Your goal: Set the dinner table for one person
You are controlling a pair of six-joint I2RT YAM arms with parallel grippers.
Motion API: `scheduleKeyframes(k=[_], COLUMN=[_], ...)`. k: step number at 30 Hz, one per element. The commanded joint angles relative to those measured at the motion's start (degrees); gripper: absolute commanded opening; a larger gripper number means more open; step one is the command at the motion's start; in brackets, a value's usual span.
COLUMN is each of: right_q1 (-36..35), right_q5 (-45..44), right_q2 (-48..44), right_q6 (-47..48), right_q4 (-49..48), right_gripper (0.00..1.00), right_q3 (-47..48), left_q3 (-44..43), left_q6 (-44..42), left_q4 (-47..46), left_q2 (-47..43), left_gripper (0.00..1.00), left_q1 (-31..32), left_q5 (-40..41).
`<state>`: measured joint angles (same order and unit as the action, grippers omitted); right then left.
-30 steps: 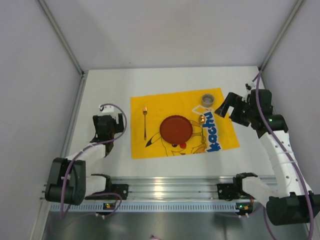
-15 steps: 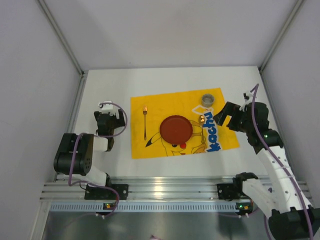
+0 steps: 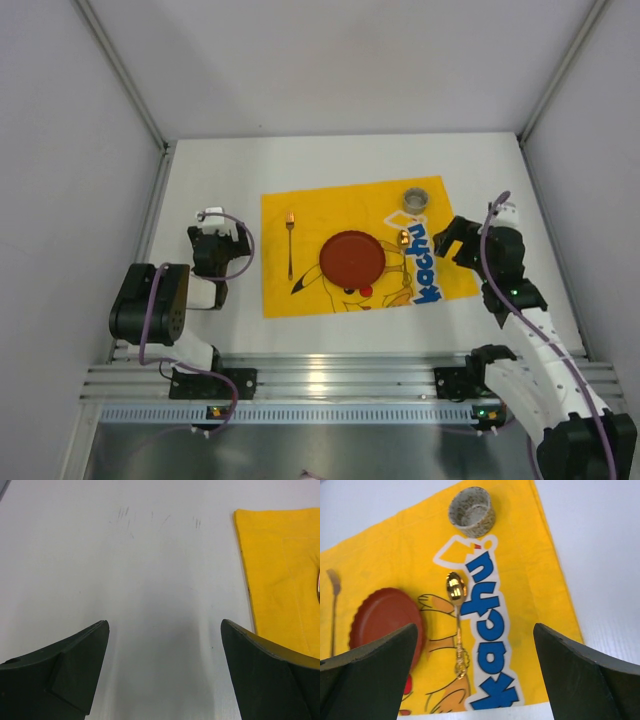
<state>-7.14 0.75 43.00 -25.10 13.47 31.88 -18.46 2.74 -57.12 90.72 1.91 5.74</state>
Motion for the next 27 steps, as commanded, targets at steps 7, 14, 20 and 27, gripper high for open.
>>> scheduleKeyframes(k=[7, 14, 20, 27], right_q1=[-0.69, 0.81, 3.97, 4.59], right_q5=[-5.67, 1.15, 0.81, -1.45], right_q2=[6.29, 30.96, 40.63, 40.05], right_q6=[27.91, 34.83, 30.73, 29.59], right_q4=[-46.04, -78.67, -91.0, -83.96], right_gripper=[1.0, 1.0, 1.0, 1.0], right_q3=[-19.38, -21.86, -22.55, -19.22], left_q3=[0.18, 0.18, 0.18, 0.18], left_q6=[-0.63, -0.63, -0.63, -0.63], left_q4=[-5.63, -5.63, -5.63, -5.63], left_q2=[-0.54, -0.54, -0.54, -0.45], left_gripper=[0.98, 0.98, 0.98, 0.98], left_q1=[-0.24, -0.24, -0.24, -0.24], left_q5=[-0.99, -0.9, -0.99, -0.9])
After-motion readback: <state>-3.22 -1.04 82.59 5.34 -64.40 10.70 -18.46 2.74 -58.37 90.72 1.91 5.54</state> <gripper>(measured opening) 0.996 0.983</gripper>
